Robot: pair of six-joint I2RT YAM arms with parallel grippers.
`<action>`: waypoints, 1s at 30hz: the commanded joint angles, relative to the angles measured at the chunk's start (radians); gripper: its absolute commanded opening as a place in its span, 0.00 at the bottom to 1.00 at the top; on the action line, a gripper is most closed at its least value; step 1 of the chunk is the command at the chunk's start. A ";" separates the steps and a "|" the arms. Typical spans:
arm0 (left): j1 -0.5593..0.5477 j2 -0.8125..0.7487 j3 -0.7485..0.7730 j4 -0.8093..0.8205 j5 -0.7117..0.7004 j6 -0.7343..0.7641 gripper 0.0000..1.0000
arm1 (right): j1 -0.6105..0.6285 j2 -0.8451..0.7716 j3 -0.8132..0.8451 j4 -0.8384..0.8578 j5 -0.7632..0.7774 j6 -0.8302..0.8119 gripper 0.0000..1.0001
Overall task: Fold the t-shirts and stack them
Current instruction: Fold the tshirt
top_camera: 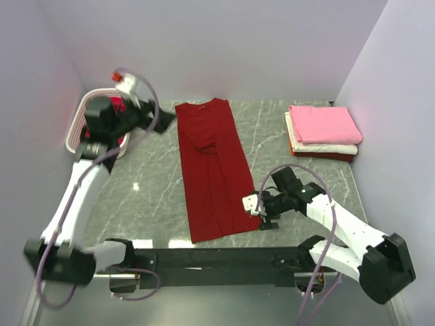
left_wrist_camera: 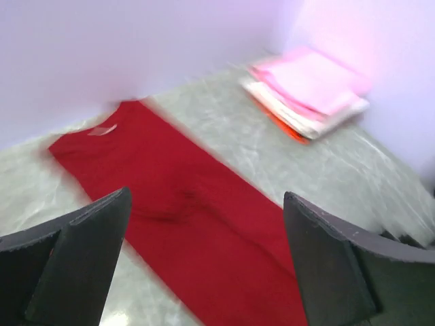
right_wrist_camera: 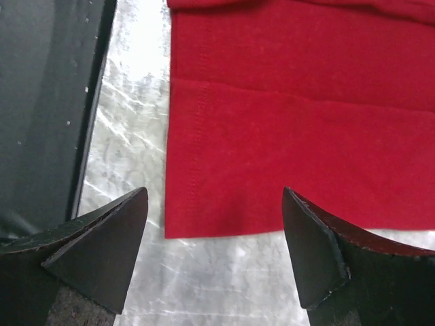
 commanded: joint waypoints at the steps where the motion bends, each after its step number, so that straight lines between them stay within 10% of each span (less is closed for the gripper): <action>1: -0.236 -0.080 -0.223 -0.057 0.060 0.176 0.99 | 0.019 -0.065 0.011 0.089 0.058 0.018 0.85; 7: -0.741 -0.296 -0.449 -0.176 -0.298 0.329 0.88 | -0.029 -0.108 0.060 -0.064 0.023 -0.035 0.84; 16: -1.127 -0.042 -0.274 -0.540 -0.605 -0.094 0.63 | -0.151 -0.073 0.080 -0.144 -0.016 -0.071 0.84; 30: -1.204 0.282 -0.224 -0.718 -0.779 -0.333 0.60 | -0.154 -0.021 0.075 -0.144 0.001 -0.089 0.80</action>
